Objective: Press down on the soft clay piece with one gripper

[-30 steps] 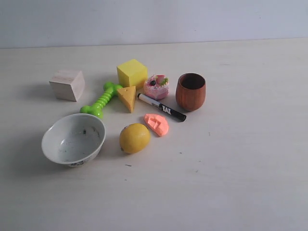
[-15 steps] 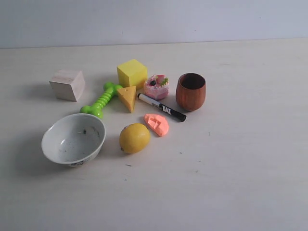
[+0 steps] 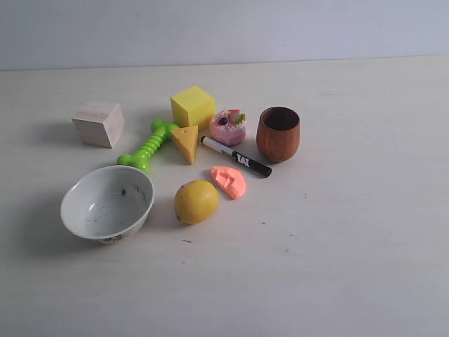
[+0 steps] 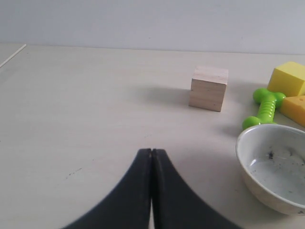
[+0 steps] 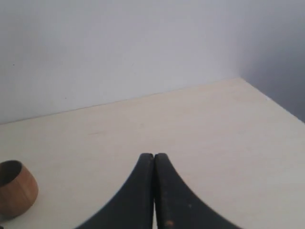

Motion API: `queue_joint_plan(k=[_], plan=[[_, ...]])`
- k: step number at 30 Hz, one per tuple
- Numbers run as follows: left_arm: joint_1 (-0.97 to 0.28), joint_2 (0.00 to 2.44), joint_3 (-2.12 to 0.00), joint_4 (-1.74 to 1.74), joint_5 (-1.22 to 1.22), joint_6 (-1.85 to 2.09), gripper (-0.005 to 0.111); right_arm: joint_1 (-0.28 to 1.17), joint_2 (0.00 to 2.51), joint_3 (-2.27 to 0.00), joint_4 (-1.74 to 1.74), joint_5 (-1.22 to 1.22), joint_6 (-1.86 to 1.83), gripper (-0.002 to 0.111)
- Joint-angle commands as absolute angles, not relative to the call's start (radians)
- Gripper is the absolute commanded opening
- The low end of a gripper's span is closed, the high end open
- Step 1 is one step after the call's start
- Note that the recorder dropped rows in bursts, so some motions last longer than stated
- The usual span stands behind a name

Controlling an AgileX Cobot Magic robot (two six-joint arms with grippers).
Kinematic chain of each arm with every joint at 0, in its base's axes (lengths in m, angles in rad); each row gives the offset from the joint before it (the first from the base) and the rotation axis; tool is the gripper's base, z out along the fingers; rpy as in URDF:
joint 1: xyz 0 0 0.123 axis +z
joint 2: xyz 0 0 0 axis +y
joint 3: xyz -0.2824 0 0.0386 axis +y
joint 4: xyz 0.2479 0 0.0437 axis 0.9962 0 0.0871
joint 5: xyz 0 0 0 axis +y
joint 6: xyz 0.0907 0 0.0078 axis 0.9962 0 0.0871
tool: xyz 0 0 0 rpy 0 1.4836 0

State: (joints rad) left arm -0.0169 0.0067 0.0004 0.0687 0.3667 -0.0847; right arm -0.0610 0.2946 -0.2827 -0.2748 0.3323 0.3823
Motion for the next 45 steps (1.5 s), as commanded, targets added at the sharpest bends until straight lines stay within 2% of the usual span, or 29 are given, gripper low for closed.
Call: queue_joint_plan(k=[1,14,24,45], plan=[[-0.022,0.000,0.000,0.067,0.358,-0.081,0.000,-0.066,0.262,-0.192,-0.174,0.277,0.284,0.000],[-0.022,0.000,0.000,0.067,0.358,-0.081,0.000,-0.066,0.085,0.000,-0.032,0.254,0.113,0.000],[-0.022,0.000,0.000,0.067,0.358,-0.081,0.000,-0.066,0.000,0.000,-0.025,0.269,0.072,0.000],[-0.022,0.000,0.000,0.067,0.358,-0.081,0.000,-0.066,0.000,0.000,-0.029,0.339,0.070,0.000]])
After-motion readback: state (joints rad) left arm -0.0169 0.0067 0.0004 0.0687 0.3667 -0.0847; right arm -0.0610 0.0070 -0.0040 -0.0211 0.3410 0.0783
